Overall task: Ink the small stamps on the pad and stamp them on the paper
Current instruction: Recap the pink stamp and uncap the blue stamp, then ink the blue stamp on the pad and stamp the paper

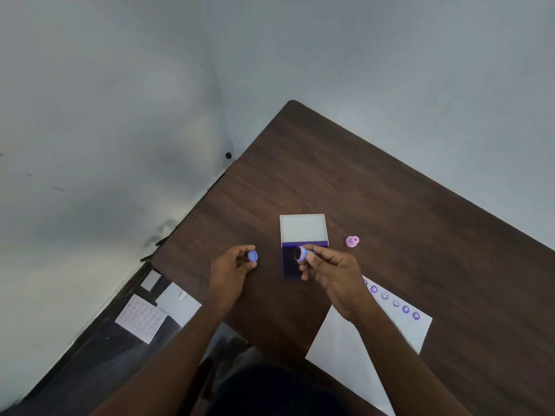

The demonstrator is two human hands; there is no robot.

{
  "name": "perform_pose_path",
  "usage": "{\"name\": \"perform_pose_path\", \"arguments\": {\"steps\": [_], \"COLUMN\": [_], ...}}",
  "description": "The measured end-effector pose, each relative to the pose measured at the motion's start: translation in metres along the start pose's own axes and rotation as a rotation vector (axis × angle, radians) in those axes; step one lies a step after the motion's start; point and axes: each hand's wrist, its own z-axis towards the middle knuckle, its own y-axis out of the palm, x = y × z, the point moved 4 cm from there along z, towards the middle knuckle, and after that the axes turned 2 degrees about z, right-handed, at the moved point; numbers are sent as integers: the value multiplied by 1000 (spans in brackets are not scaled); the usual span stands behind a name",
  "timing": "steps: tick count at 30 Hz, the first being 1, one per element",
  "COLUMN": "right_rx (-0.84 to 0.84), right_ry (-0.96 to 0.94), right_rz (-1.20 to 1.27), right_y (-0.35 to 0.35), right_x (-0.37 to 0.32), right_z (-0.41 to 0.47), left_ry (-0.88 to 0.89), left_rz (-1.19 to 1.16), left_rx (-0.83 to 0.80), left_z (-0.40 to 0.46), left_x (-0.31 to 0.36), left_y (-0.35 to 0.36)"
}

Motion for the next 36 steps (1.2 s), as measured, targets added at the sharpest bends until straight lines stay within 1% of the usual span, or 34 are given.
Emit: {"name": "perform_pose_path", "arguments": {"steps": [7, 14, 19, 22, 25, 28, 32, 34, 36], "right_rx": [-15, -27, -31, -67, -108, -135, -131, -130, -148], "right_ry": [16, 14, 31, 74, 115, 148, 156, 143, 120], "right_rz": [25, 138, 221, 302, 381, 516, 693, 756, 772], "right_y": [5, 4, 3, 4, 4, 4, 2, 0, 0], "right_x": [2, 2, -1, -5, -7, -7, -7, -8, -11], "right_z": [2, 3, 2, -2, -9, -13, -16, -14, -13], "left_ry": [64, 83, 44, 46, 143, 235, 419, 456, 477], "left_rz": [123, 265, 257, 236, 227, 74, -83, -94, -59], "left_rx": [68, 85, 73, 89, 67, 2, -110, -159, -173], "left_z": [4, 7, 10, 7, 1, -14, -39, -43, -46], "left_x": [-5, -12, -13, -8, 14, 53, 110, 129, 142], "left_y": [5, 10, 11, 8, 7, 9, 15, 20, 23]}}
